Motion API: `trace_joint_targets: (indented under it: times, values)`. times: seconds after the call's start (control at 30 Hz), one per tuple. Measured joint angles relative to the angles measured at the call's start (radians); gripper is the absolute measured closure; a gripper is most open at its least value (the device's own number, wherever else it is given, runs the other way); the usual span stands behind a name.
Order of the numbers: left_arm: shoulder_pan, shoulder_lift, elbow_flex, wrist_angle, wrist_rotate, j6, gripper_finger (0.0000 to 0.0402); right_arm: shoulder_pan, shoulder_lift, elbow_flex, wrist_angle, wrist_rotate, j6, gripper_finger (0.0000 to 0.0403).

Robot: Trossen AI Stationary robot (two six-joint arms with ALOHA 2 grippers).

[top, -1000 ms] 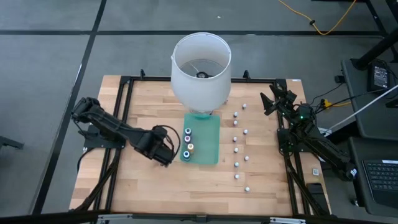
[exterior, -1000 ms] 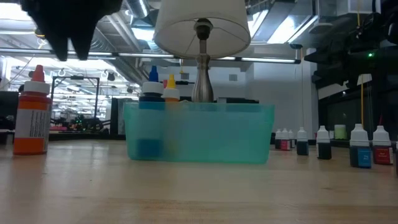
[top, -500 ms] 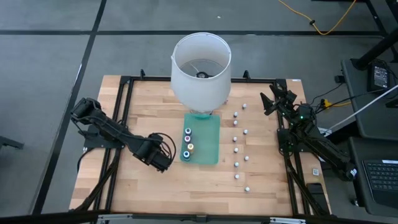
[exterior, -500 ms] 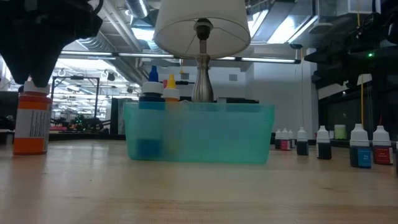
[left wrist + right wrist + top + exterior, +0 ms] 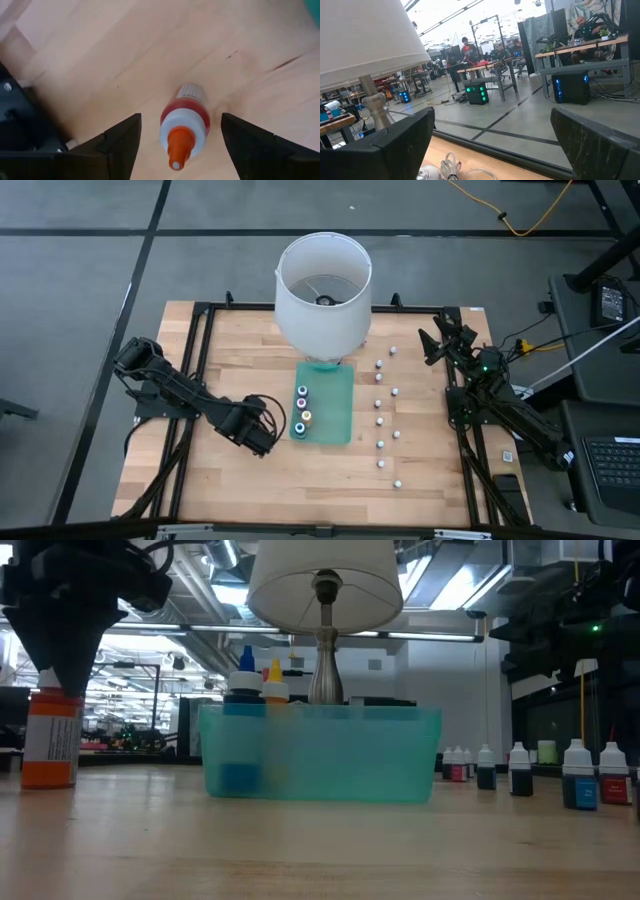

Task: Pick & Place food coloring
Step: Put the large red food coloring bottle into the green bin

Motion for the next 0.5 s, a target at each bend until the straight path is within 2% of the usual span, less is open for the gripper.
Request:
trace_joint_targets:
  times: [0.13, 0.4, 0.5]
  values:
    - [0.0, 0.0, 0.0, 0.0, 0.014, 0.022, 0.0172, 0.0, 0.0, 0.0, 0.0, 0.0, 0.0, 0.0004]
    - [0.0, -0.001, 0.002, 0.0, 0.032, 0.032, 0.0272, 0.0, 0.0, 0.0, 0.0, 0.0, 0.0, 0.0004]
    - [0.0, -0.001, 0.002, 0.0, 0.031, 0.06, 0.0287, 0.0, 0.0, 0.0, 0.0, 0.0, 0.0, 0.0004]
